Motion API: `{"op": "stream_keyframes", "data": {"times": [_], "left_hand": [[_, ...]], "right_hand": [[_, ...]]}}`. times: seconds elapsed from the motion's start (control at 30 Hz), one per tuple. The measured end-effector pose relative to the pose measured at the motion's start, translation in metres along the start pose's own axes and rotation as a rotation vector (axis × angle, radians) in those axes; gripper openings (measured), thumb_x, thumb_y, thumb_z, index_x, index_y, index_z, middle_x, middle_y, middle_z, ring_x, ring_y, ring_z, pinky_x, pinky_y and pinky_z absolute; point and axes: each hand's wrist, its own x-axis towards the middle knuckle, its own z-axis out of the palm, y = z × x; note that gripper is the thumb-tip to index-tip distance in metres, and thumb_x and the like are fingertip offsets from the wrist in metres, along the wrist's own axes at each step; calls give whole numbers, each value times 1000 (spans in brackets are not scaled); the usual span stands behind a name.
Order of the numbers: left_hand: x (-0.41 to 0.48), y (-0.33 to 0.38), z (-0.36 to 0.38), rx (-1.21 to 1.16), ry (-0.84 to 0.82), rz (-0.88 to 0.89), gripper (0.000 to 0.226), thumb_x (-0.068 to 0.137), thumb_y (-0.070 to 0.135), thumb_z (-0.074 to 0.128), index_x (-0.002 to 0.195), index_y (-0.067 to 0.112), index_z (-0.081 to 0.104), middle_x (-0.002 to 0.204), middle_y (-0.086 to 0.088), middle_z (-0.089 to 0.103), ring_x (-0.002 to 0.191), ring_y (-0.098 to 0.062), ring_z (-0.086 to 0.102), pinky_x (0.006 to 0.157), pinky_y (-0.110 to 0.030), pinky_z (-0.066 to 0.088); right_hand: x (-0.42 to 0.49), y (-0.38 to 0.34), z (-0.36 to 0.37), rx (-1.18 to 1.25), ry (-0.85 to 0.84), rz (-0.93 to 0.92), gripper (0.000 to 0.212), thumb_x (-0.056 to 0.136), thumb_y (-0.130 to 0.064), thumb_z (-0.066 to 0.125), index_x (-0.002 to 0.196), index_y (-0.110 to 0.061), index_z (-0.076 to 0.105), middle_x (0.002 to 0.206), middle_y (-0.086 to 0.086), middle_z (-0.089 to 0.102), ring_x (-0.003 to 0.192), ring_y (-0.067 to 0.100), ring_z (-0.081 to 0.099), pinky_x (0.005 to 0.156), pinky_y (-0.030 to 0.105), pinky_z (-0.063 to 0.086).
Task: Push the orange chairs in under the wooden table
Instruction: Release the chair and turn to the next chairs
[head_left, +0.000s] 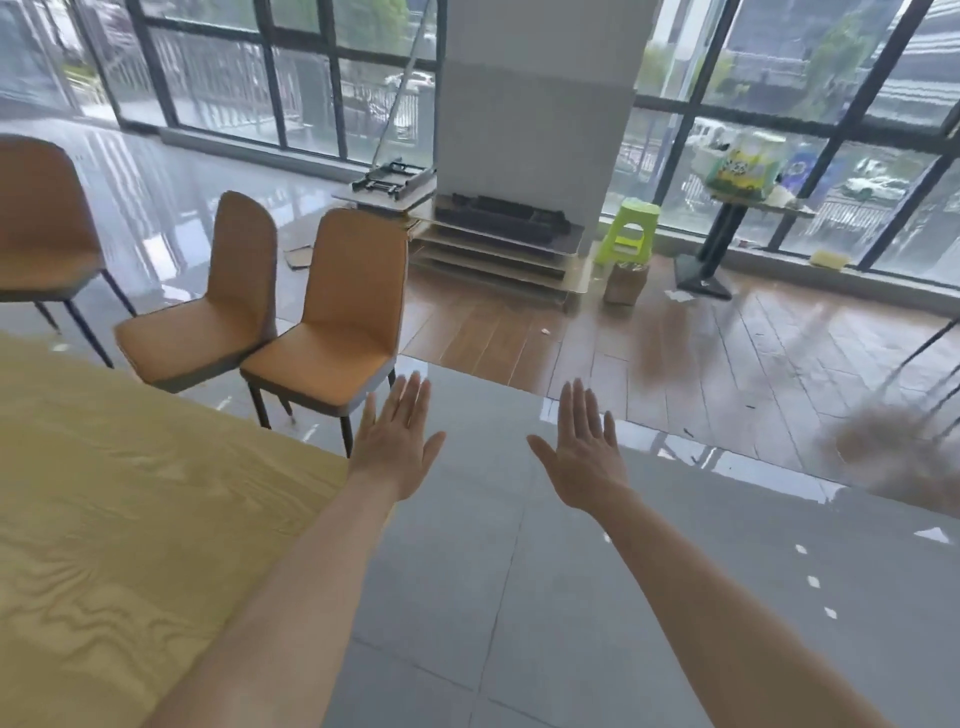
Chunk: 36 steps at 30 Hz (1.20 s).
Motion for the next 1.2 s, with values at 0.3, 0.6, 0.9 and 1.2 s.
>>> {"op": "stream_keyframes", "data": {"times": [0.3,0.6,0.9,1.2], "left_hand": [[160,-5,33,61,-18,-162,64,99,42,20,146,11,-12,158,-7,-11,146,-22,-8,118,-45,-3],[354,-38,56,50,7,-260,65,99,44,20,147,10,-9,158,-8,-9,146,-23,-7,118,-45,-4],[498,-103,103,113,-8,-458,65,98,46,18,147,13,-10,158,-6,-8,146,-22,-7,118,-44,-4],[660,-179,119,163,60,-738,65,98,46,19,147,12,-9,158,-6,-7,146,-21,-6,118,-44,-5]], "right_hand": [[189,52,15,-2,-13,-175,74,95,-53,18,129,-13,-34,141,-3,-36,141,20,-24,114,37,-14],[408,63,-1,-4,-27,-278,72,95,-51,17,133,-14,-32,151,2,-29,135,14,-30,112,36,-17],[619,53,35,-15,-80,-444,69,94,-52,13,124,-17,-37,152,4,-28,139,18,-26,112,36,-15],[859,-1,33,-66,-112,-758,73,96,-50,16,138,-11,-27,152,6,-28,140,21,-25,112,37,-15]]}}
